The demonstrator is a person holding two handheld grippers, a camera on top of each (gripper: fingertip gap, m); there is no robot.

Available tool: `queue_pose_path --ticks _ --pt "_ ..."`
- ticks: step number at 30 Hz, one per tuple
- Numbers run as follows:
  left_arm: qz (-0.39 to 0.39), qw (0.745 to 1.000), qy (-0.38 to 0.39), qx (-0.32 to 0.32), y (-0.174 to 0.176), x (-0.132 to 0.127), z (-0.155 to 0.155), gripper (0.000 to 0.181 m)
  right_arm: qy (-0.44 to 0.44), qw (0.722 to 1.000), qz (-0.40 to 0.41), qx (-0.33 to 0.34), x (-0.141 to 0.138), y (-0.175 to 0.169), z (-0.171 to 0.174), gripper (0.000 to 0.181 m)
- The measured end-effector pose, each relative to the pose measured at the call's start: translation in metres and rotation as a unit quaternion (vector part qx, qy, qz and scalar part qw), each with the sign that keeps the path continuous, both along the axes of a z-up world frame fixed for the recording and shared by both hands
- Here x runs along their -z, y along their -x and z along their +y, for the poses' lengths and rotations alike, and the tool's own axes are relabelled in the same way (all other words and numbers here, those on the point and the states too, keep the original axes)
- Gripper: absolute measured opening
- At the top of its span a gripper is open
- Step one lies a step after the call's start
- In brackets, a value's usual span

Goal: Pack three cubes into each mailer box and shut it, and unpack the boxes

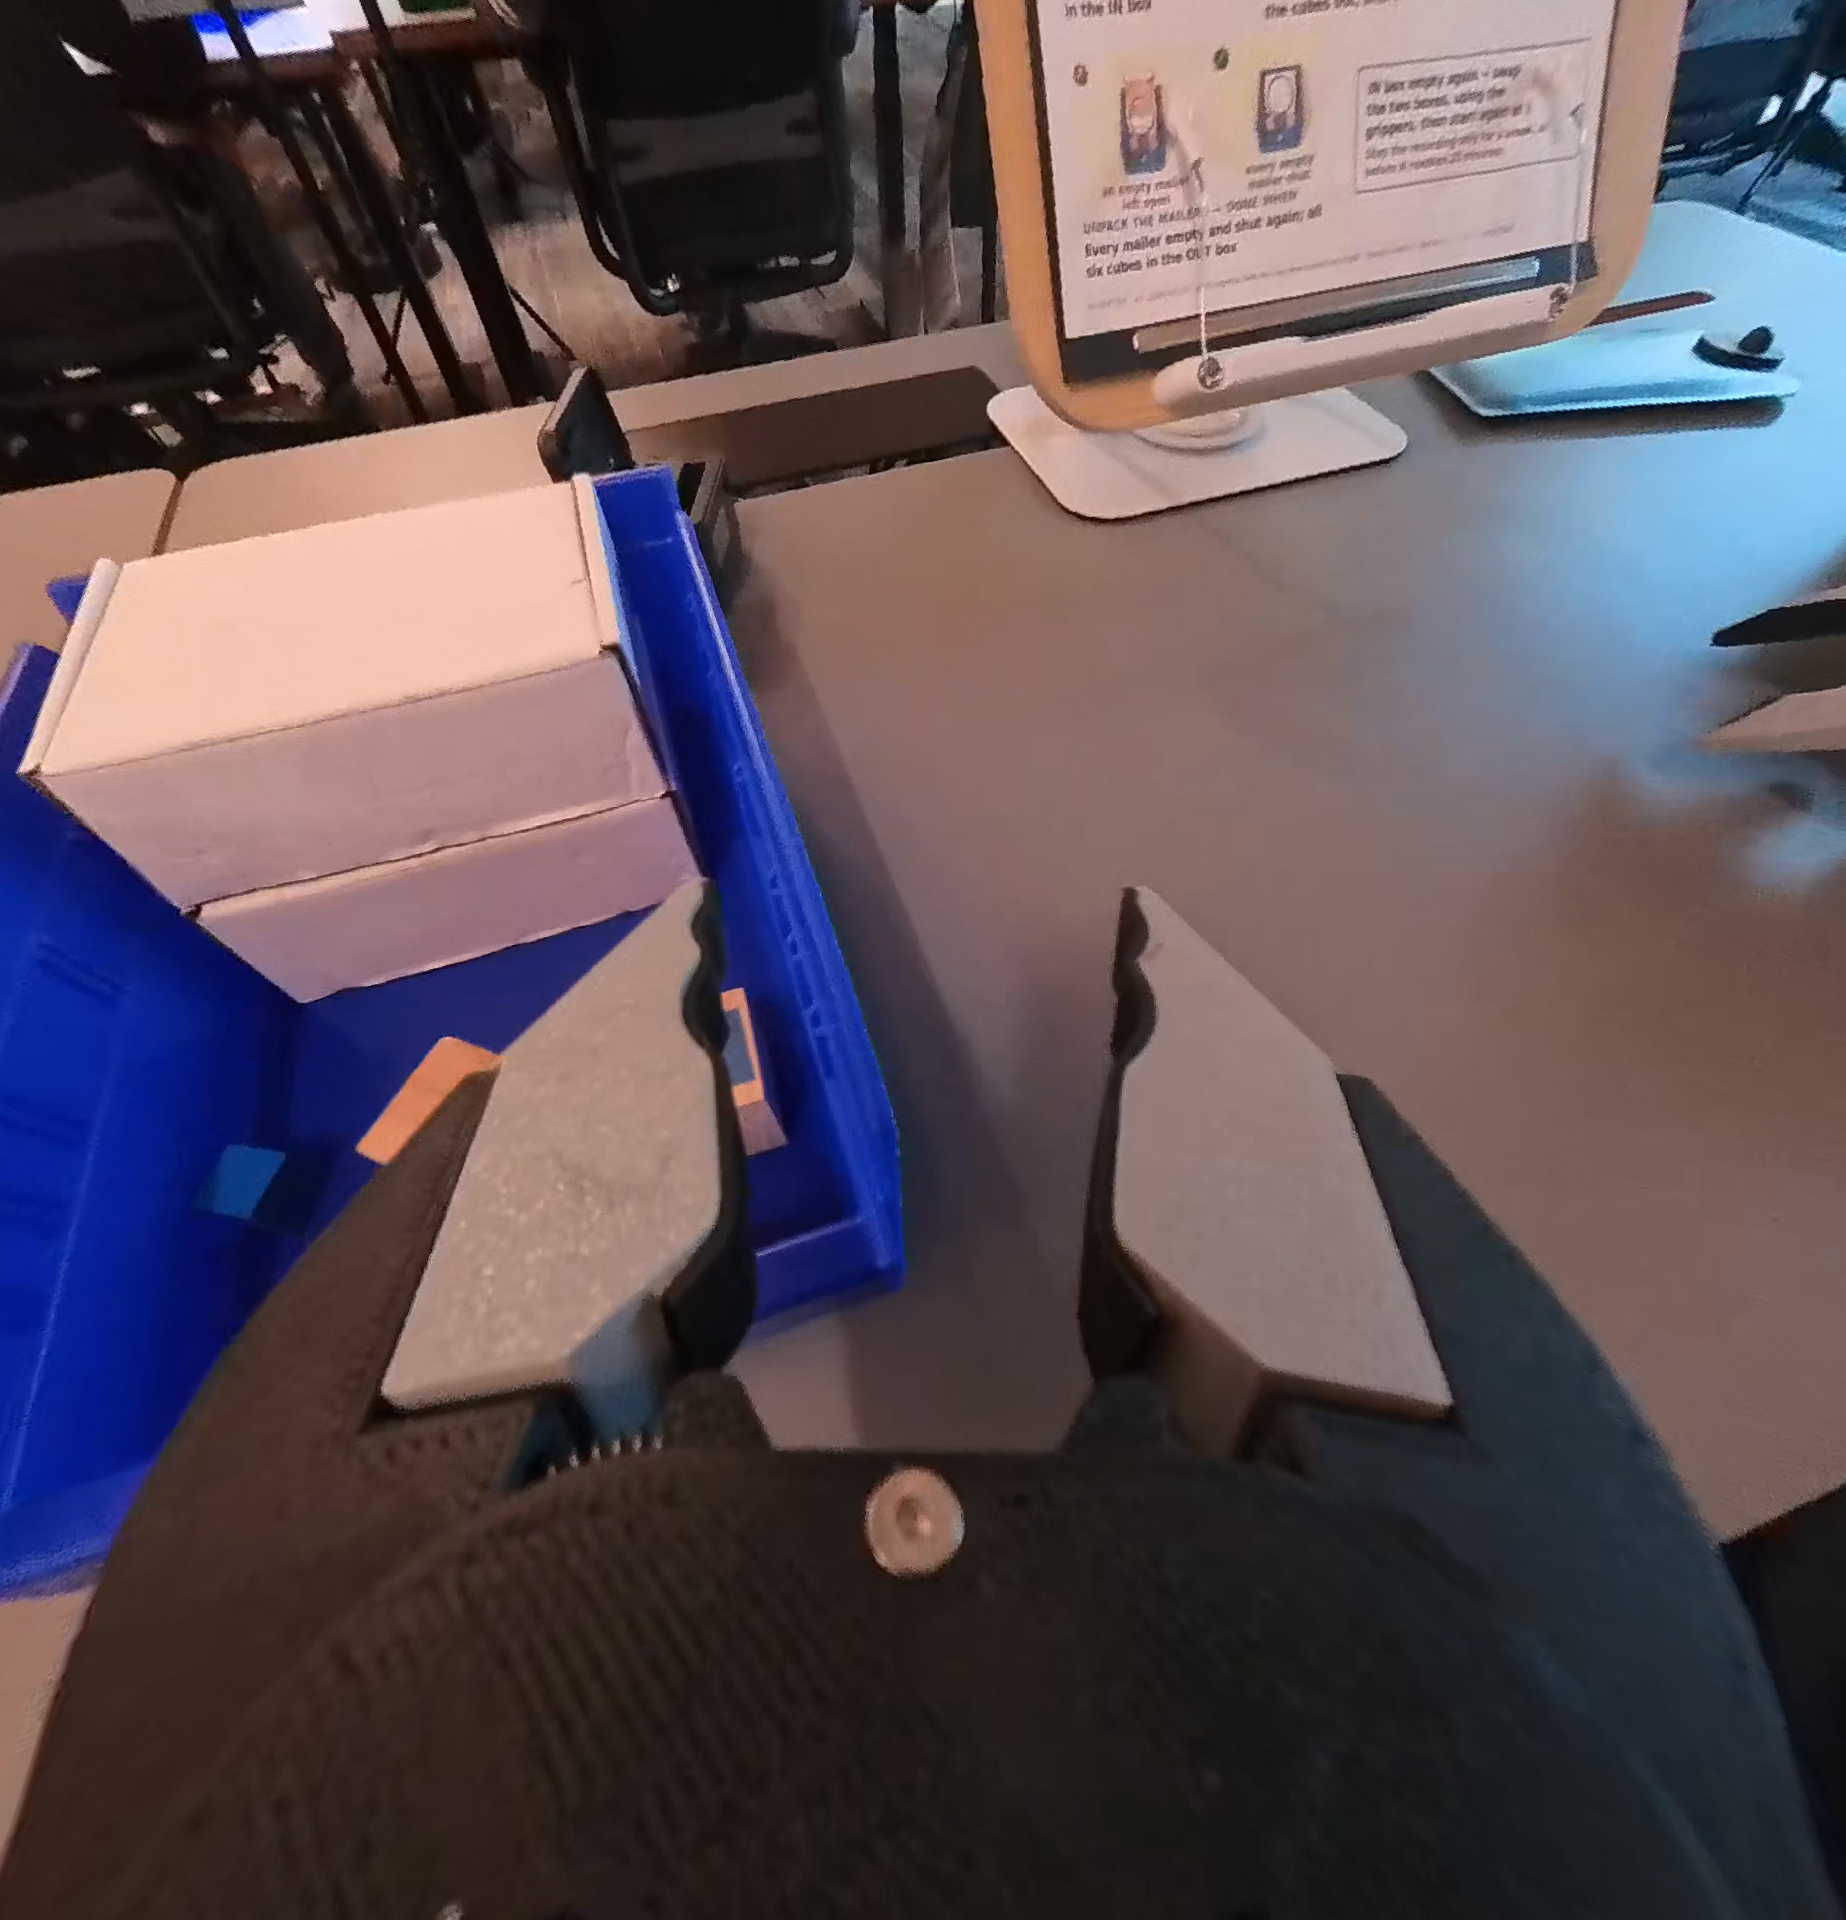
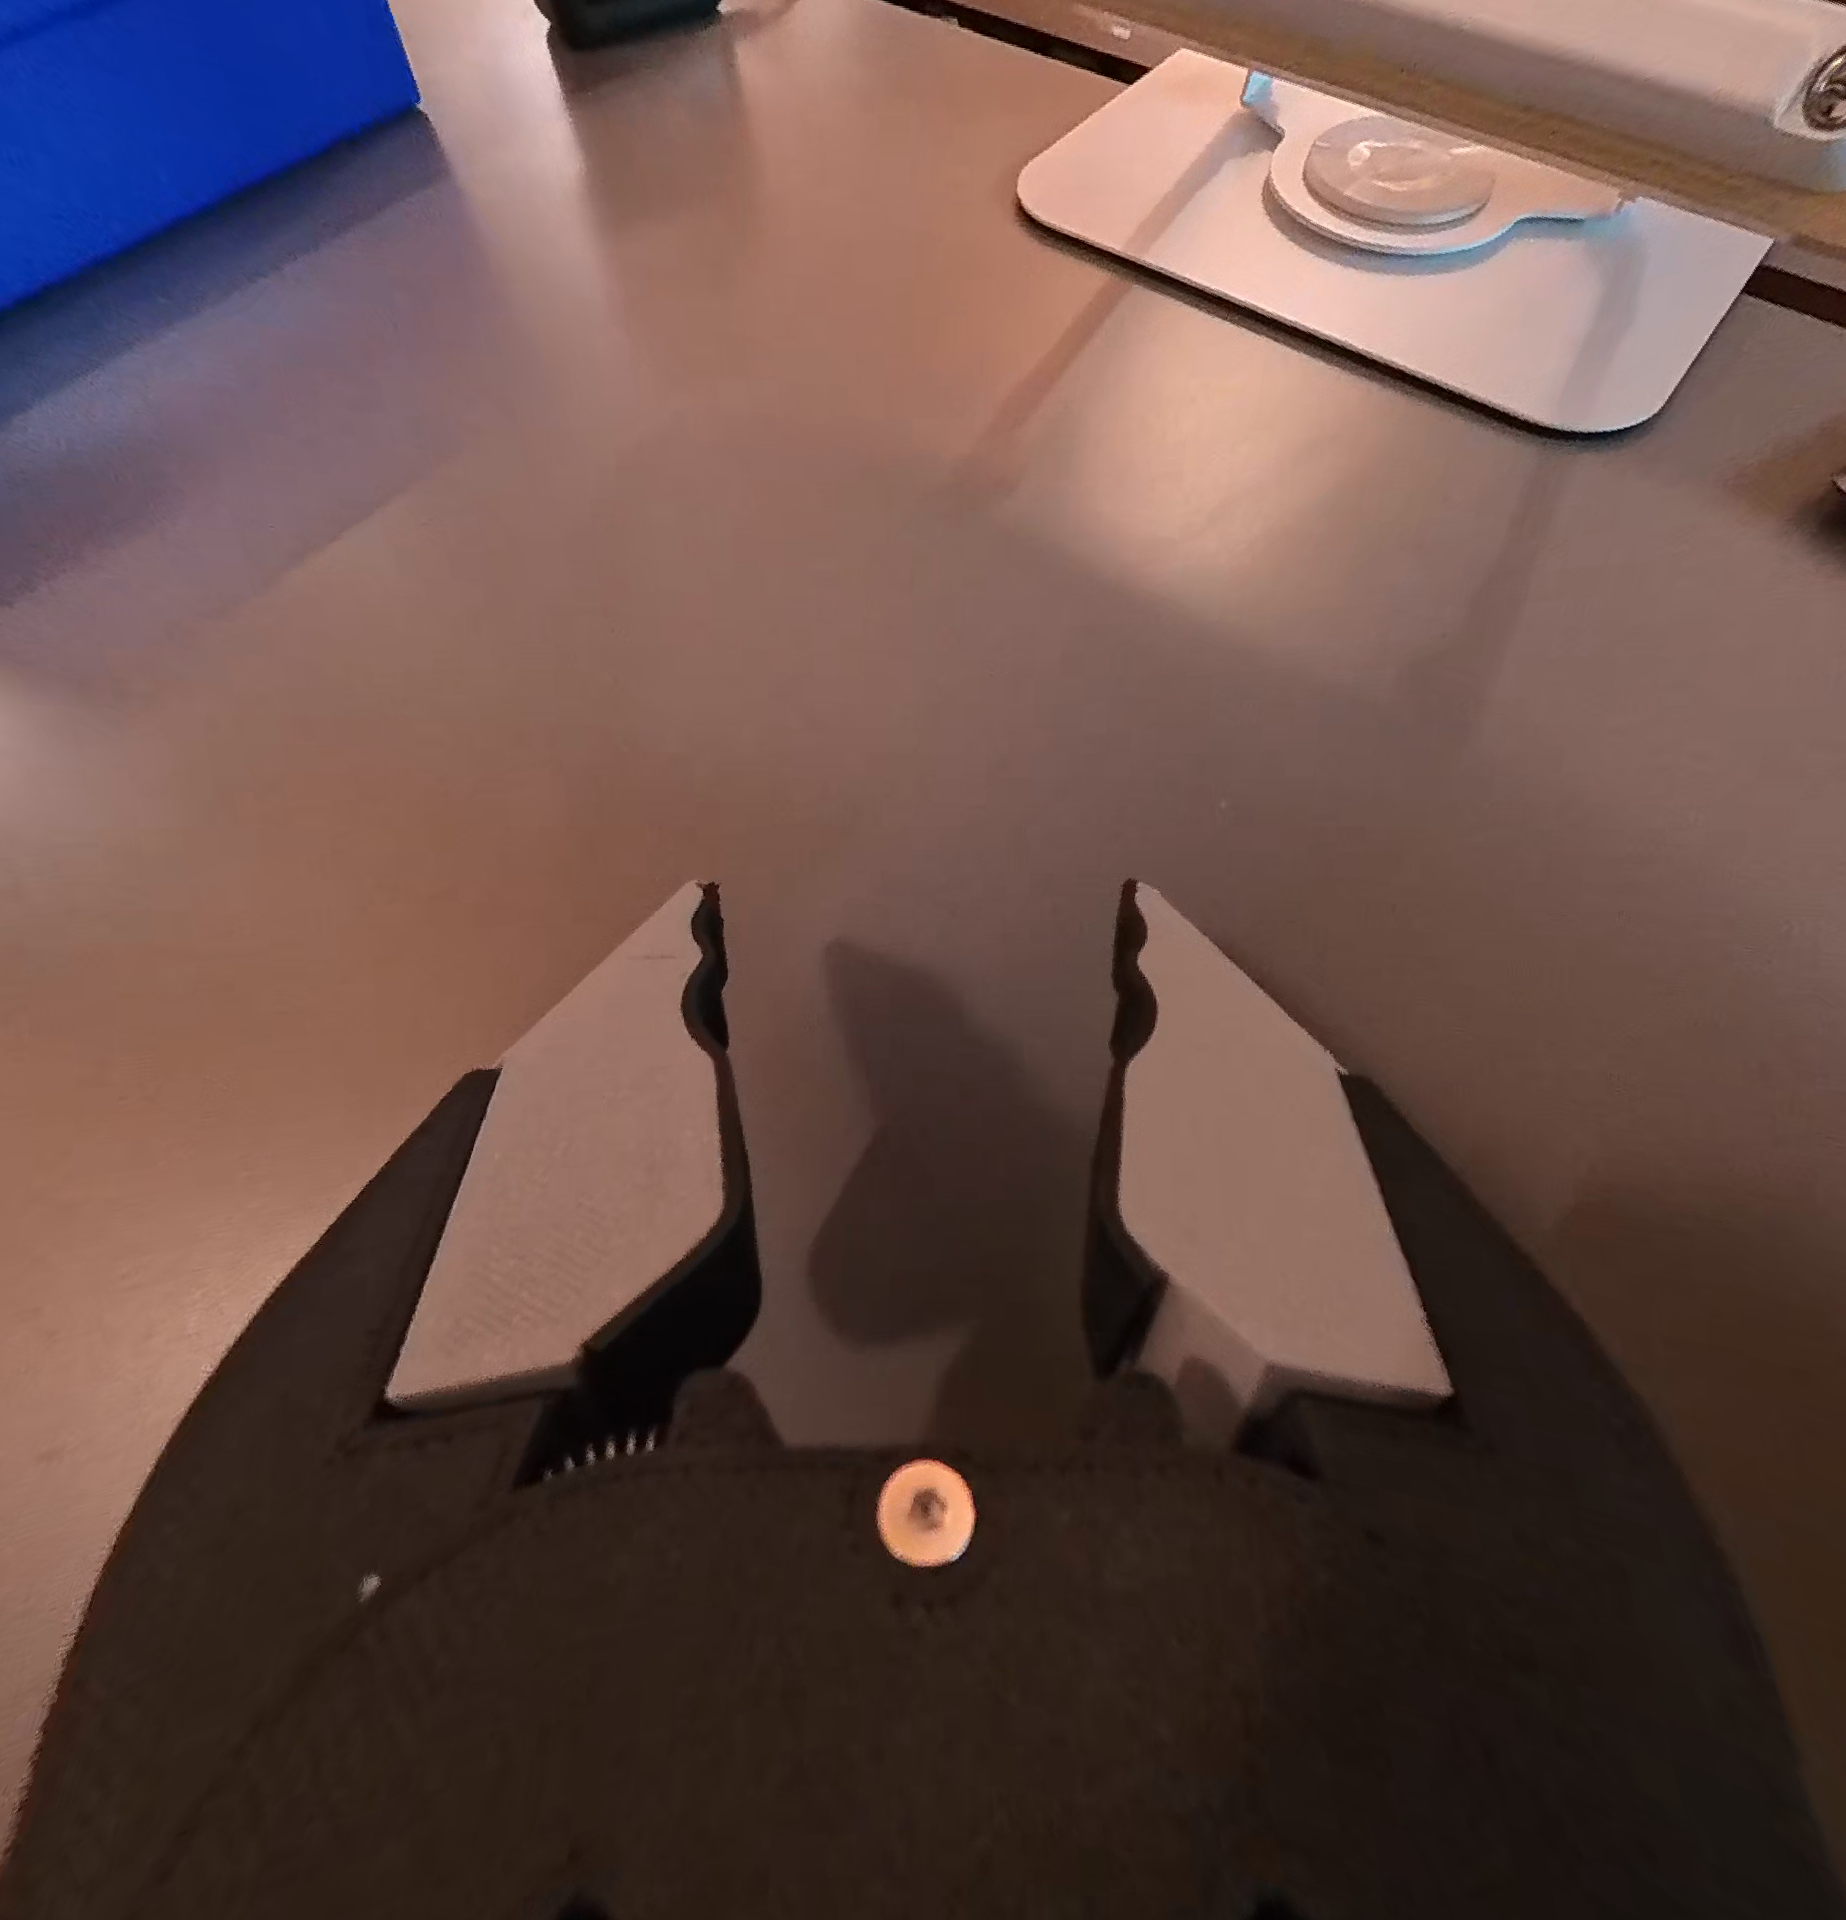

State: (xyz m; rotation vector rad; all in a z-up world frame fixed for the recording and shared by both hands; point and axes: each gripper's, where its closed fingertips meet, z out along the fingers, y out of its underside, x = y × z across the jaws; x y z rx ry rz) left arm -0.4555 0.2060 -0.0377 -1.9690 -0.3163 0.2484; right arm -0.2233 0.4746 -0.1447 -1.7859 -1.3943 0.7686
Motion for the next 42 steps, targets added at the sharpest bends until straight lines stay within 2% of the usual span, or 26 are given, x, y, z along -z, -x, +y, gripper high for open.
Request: queue_pose_path --ticks 5,11,16,22,26,30,33,35,39,42 --pt "0.009 0.999 -0.021 0.028 -0.012 -0.008 0.006 0.067 -0.002 1.000 0.010 0.002 -0.003 -0.002 -0.002 0.073" --pt "0.009 0.999 -0.034 0.021 -0.001 -0.011 0.008 0.065 0.014 1.000 0.006 0.000 -0.001 -0.002 -0.002 0.073" --pt "0.009 0.999 -0.033 0.016 0.005 -0.006 0.013 0.067 -0.008 1.000 -0.003 -0.011 0.000 0.000 -0.007 0.069" --pt "0.005 0.999 -0.036 -0.001 0.018 -0.008 0.005 0.067 -0.006 0.999 -0.027 -0.029 0.008 0.005 -0.017 0.068" --pt "-0.055 0.993 -0.099 0.034 0.016 -0.031 -0.001 0.073 -0.030 0.998 -0.045 -0.028 0.012 0.007 -0.019 0.064" --pt "-0.039 0.988 -0.140 0.049 0.039 -0.063 -0.007 0.078 -0.052 0.996 -0.047 -0.045 0.011 0.009 -0.028 0.063" --pt "-0.013 0.993 -0.104 0.048 0.072 -0.074 0.002 0.087 -0.075 0.995 -0.040 -0.052 0.007 0.009 -0.031 0.059" --pt "0.007 0.994 -0.074 0.078 0.089 -0.076 0.013 0.089 -0.080 0.994 -0.039 -0.056 0.006 0.009 -0.033 0.059" --pt "-0.018 0.986 0.032 0.165 0.105 -0.045 0.029 0.100 -0.083 0.994 -0.038 -0.057 0.006 0.009 -0.034 0.055" --pt "0.023 0.973 0.126 0.190 0.117 -0.017 0.032 0.098 -0.085 0.994 -0.039 -0.059 0.006 0.009 -0.035 0.055"
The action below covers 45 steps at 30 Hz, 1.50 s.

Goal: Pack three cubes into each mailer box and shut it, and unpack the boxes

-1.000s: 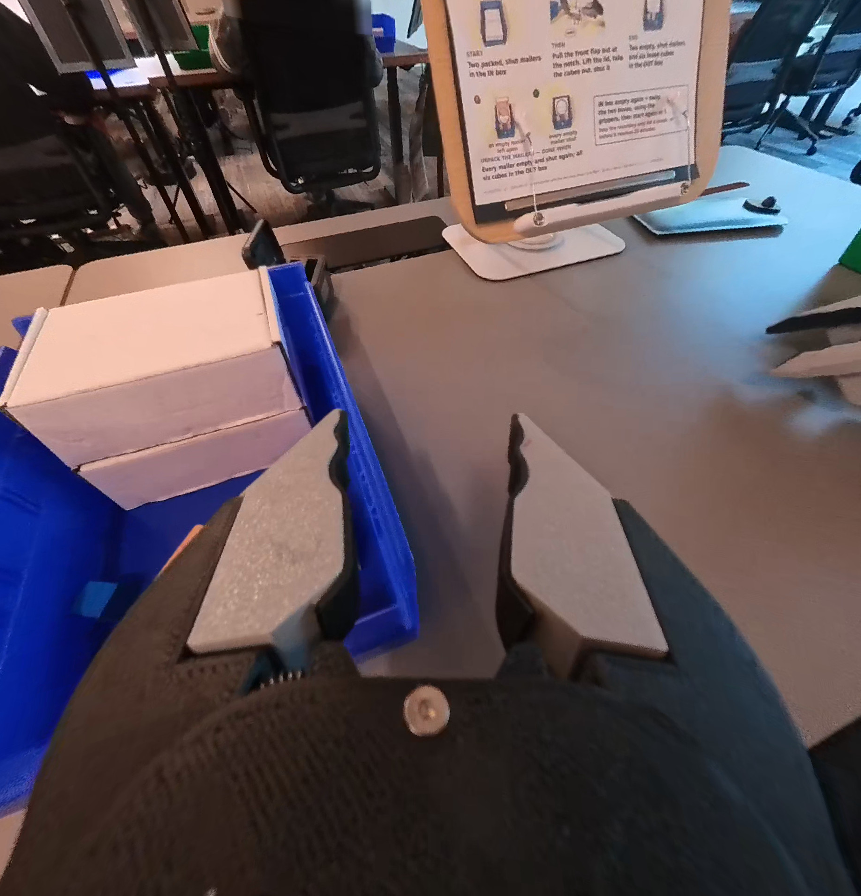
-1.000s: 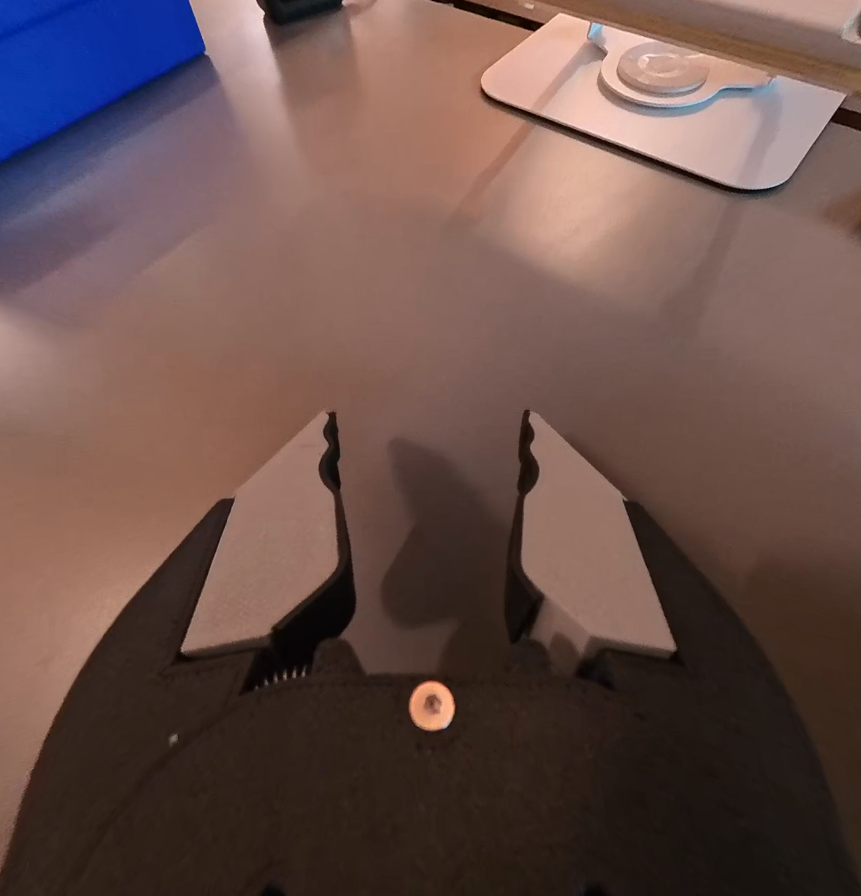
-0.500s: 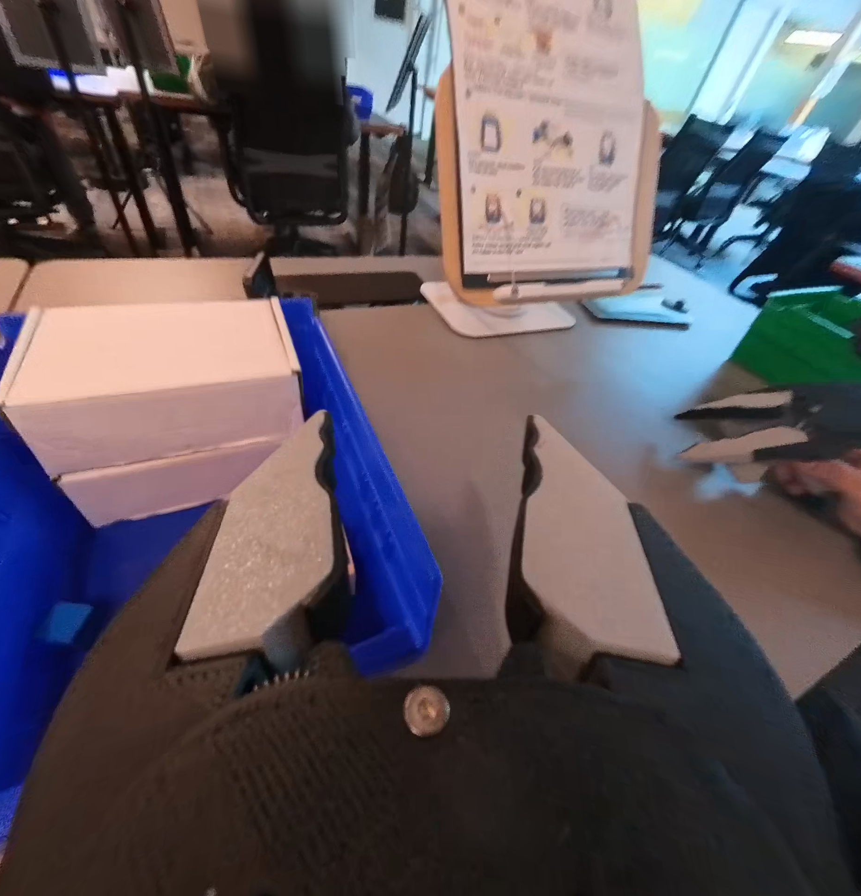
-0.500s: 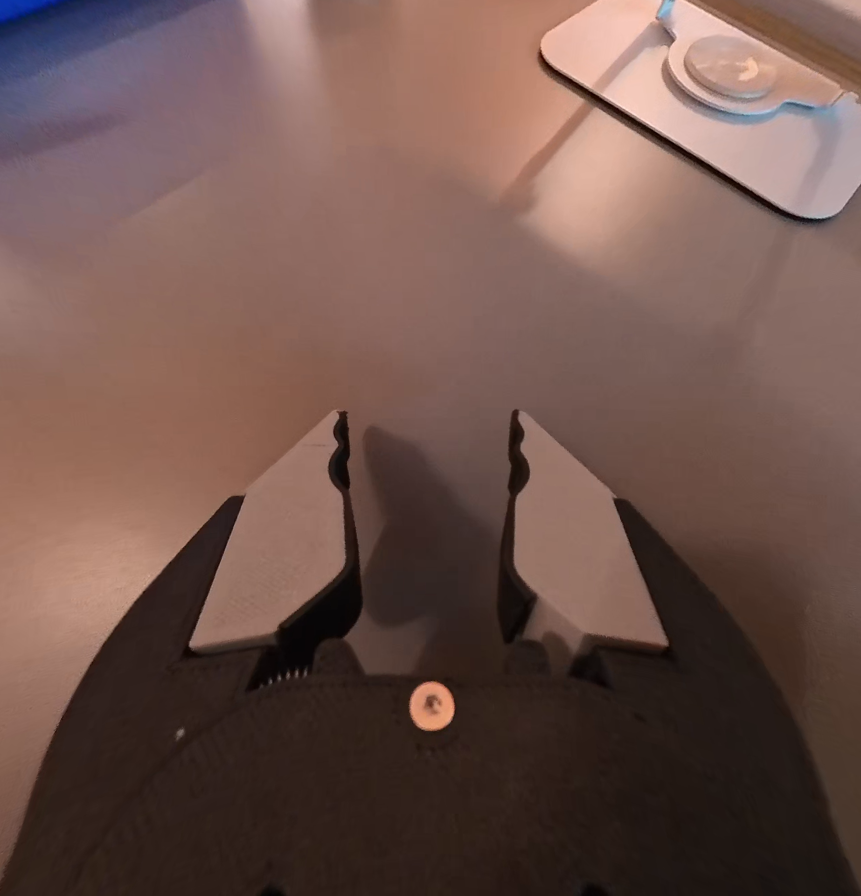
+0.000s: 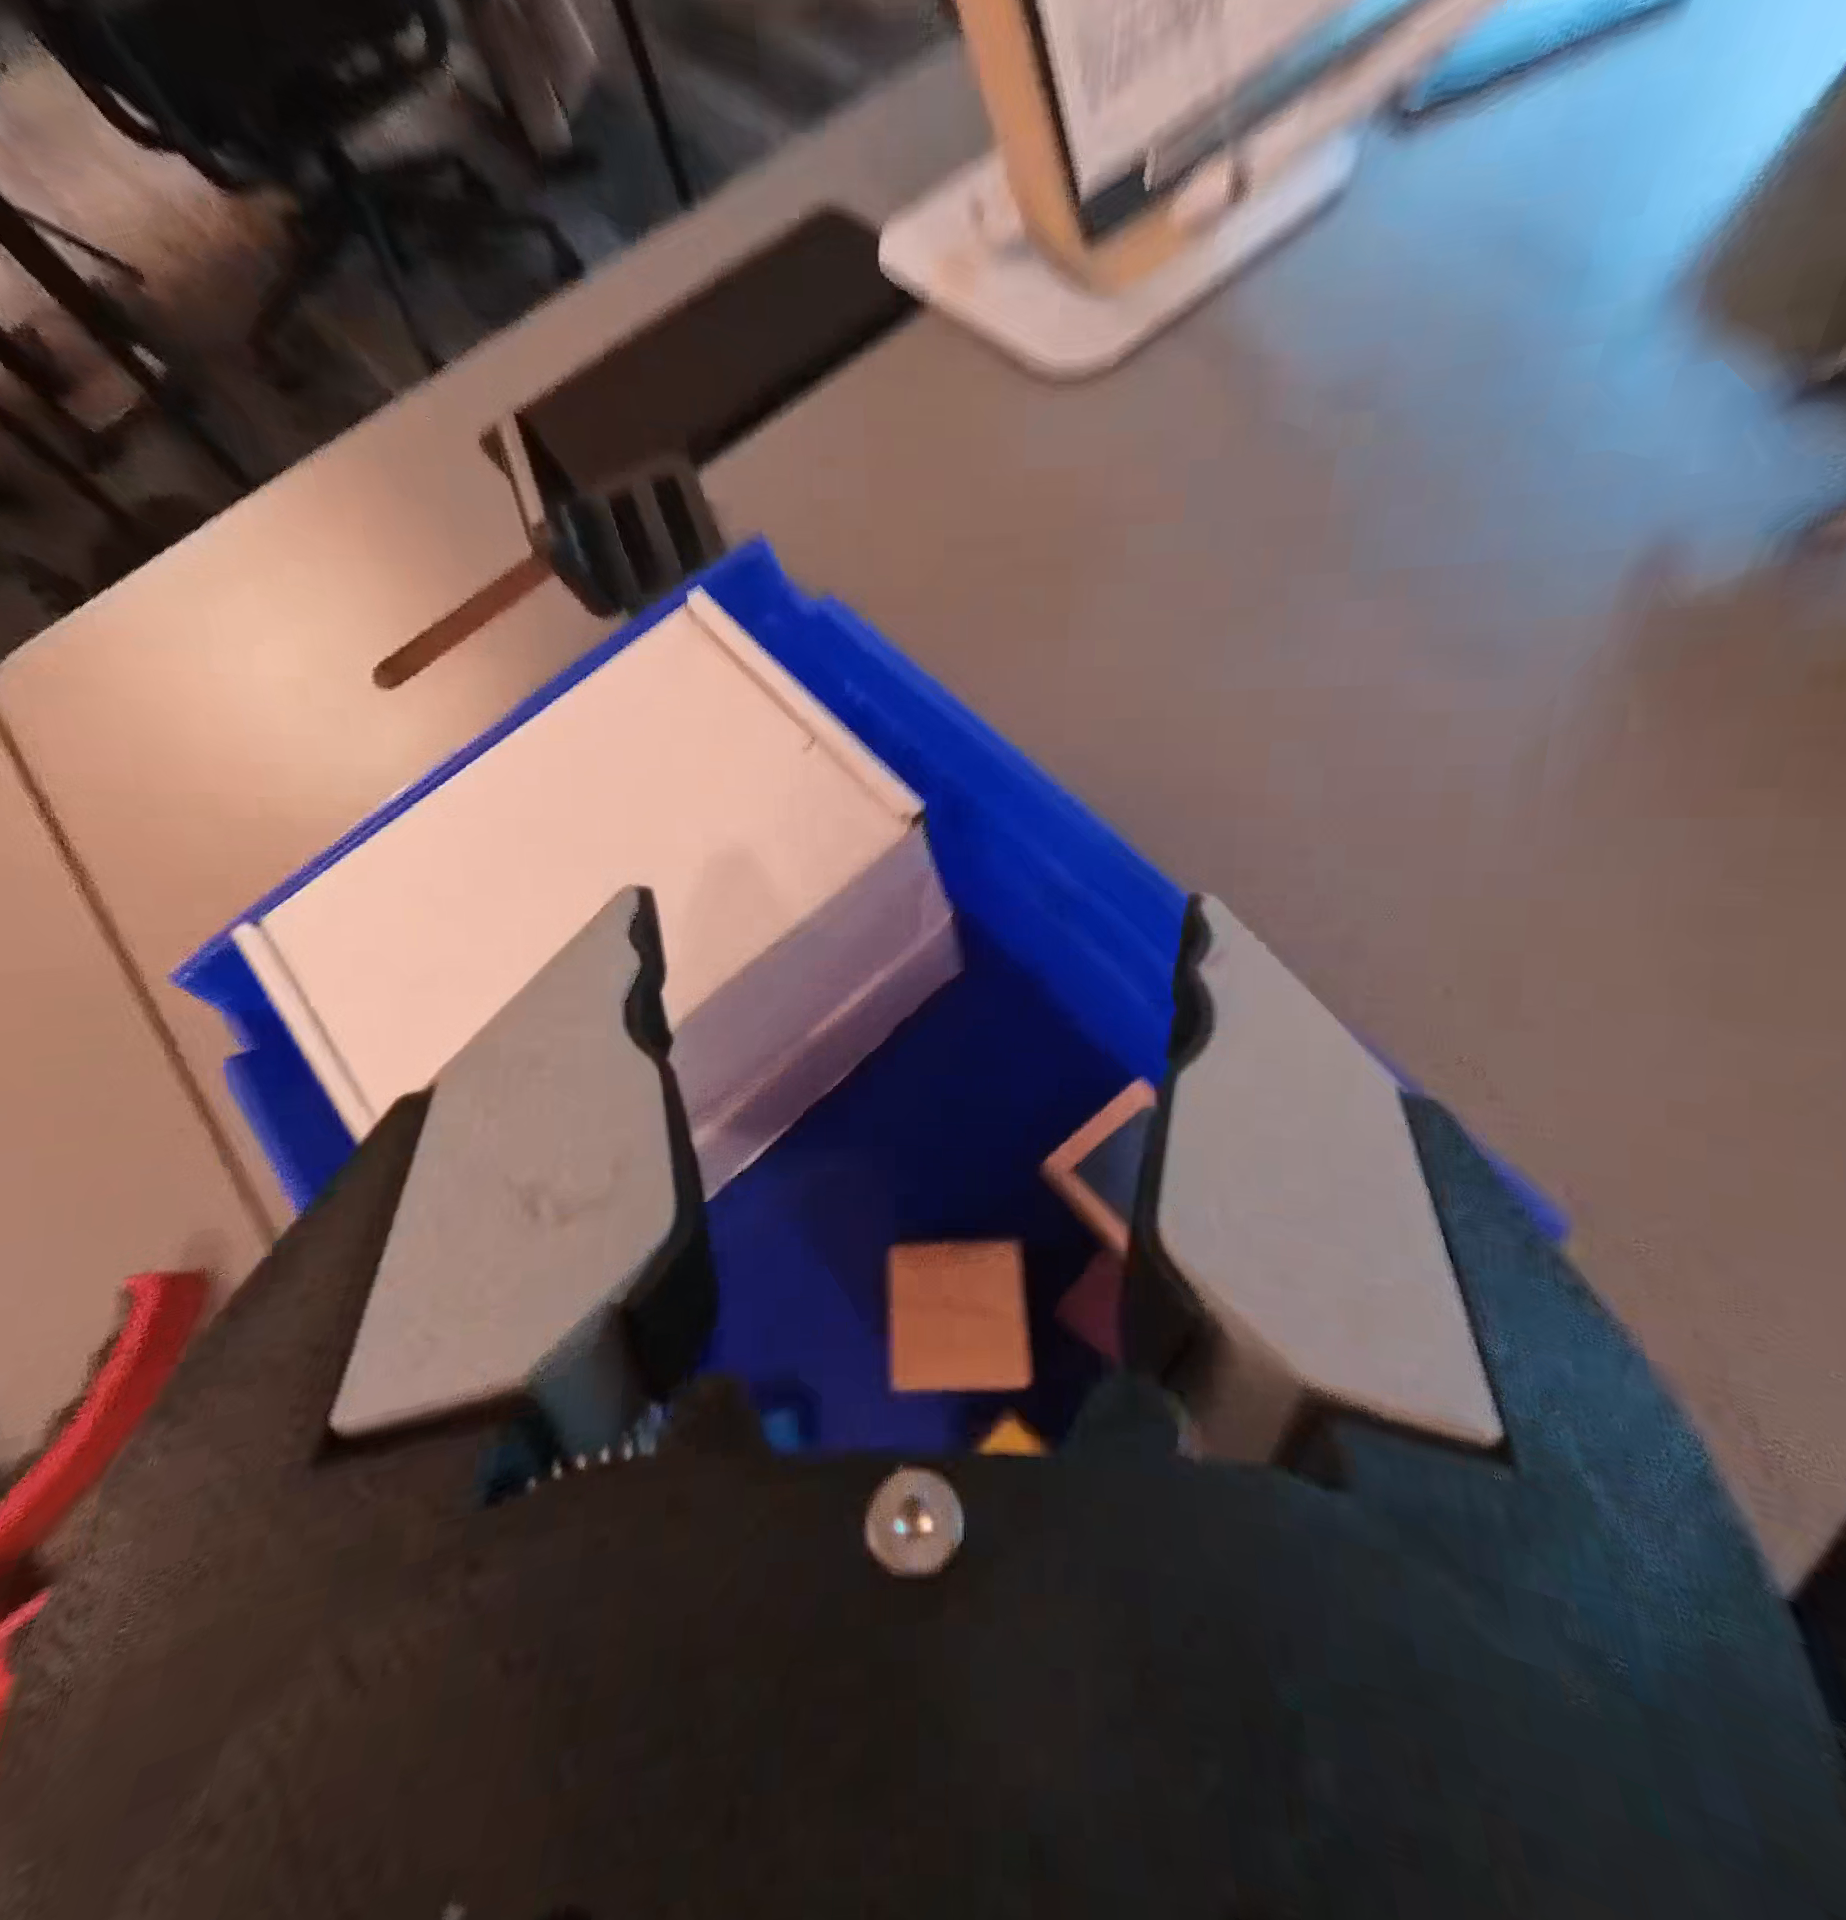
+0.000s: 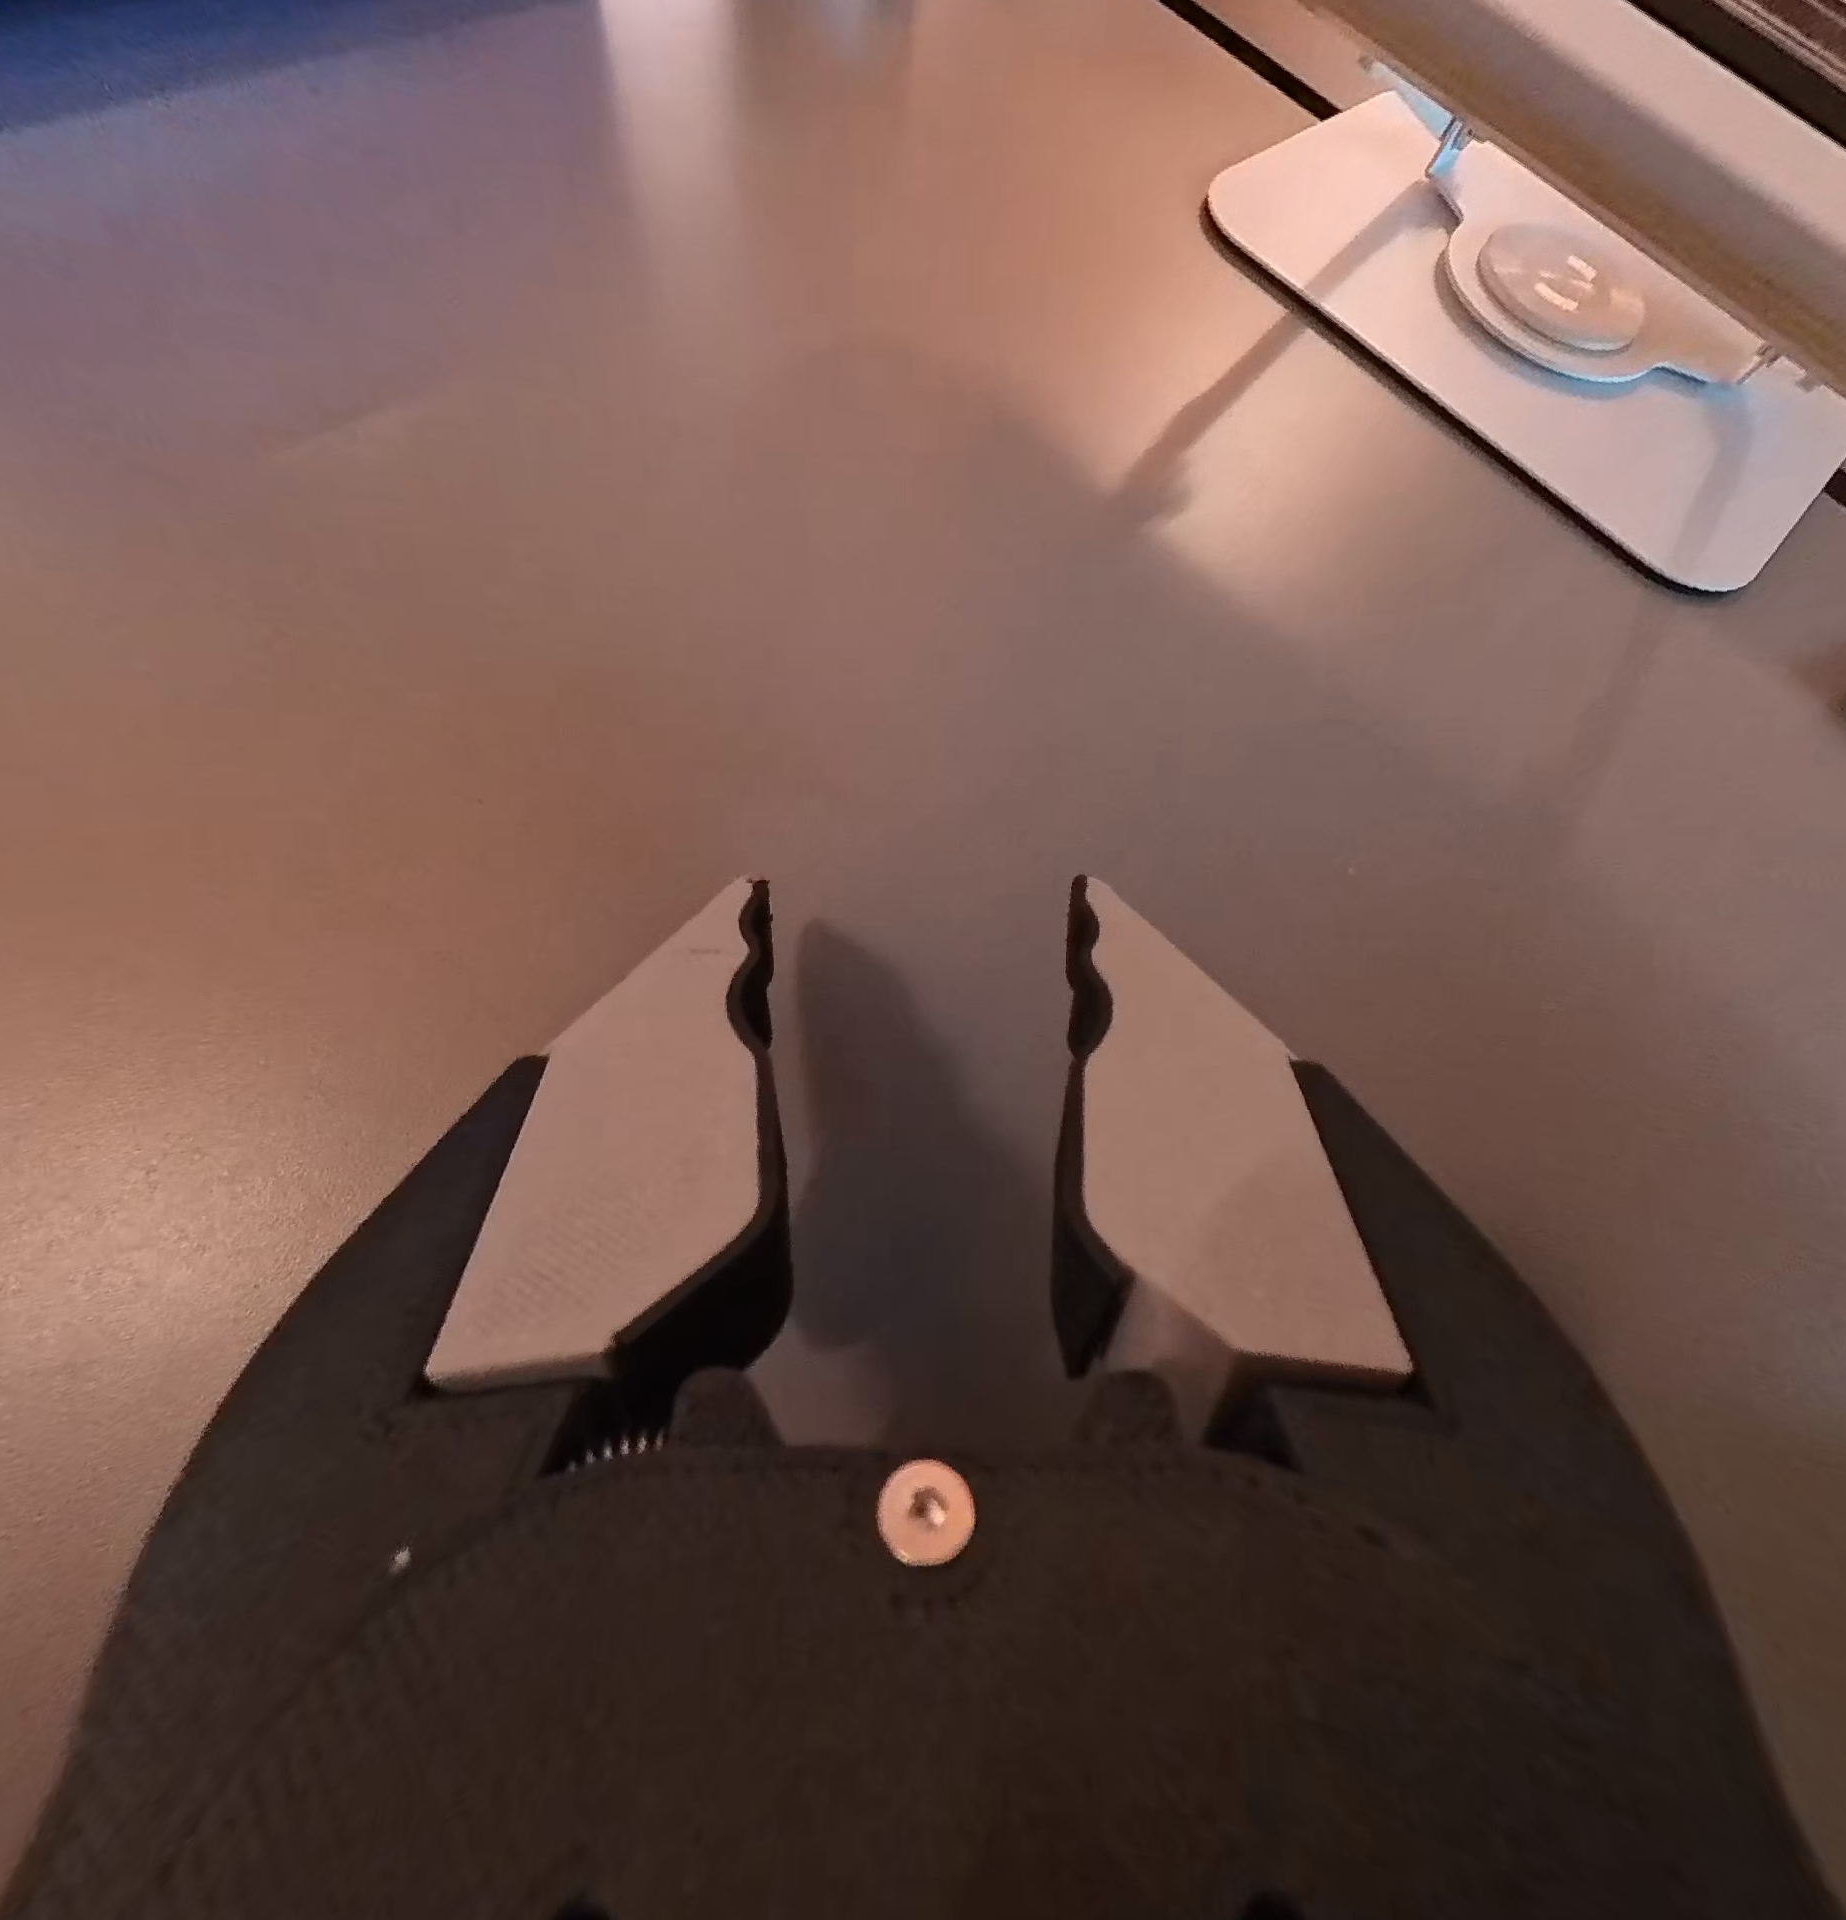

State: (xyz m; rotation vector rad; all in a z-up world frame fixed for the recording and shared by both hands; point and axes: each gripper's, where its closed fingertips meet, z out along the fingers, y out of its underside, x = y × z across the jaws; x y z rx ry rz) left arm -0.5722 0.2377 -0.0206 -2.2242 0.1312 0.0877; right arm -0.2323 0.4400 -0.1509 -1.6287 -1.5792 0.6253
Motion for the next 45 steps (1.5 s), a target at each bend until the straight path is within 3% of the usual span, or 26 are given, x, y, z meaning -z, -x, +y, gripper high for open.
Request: queue_pose_path --ticks 4,7,10,13,23,28,32,38,45 --pt "0.085 0.992 0.096 0.021 0.019 0.028 0.003 0.093 -0.004 1.000 -0.009 -0.003 0.002 0.001 -0.002 0.055" --pt "0.154 0.979 0.131 0.040 0.032 0.035 0.010 0.087 -0.009 1.000 -0.011 -0.005 0.003 0.001 -0.002 0.054" --pt "0.246 0.948 0.192 0.061 0.051 0.050 0.011 0.090 -0.009 1.000 -0.013 -0.006 0.004 0.002 -0.003 0.054" --pt "0.281 0.918 0.267 0.084 0.063 0.072 0.007 0.096 -0.009 1.000 -0.012 -0.007 0.003 0.002 -0.003 0.051" --pt "0.316 0.885 0.319 0.122 0.083 0.066 0.017 0.079 -0.019 1.000 -0.020 -0.014 0.005 0.003 -0.006 0.050" --pt "0.378 0.851 0.344 0.120 0.091 0.074 0.020 0.092 -0.025 0.999 -0.021 -0.019 0.005 0.004 -0.008 0.048" --pt "0.414 0.848 0.317 0.098 0.099 0.079 0.027 0.094 -0.025 0.999 -0.020 -0.023 0.005 0.004 -0.010 0.048" --pt "0.419 0.854 0.293 0.095 0.098 0.072 0.025 0.082 -0.028 0.999 -0.020 -0.025 0.005 0.004 -0.011 0.048" --pt "0.463 0.828 0.306 0.087 0.101 0.065 0.019 0.076 -0.025 0.999 -0.019 -0.024 0.005 0.004 -0.010 0.047"
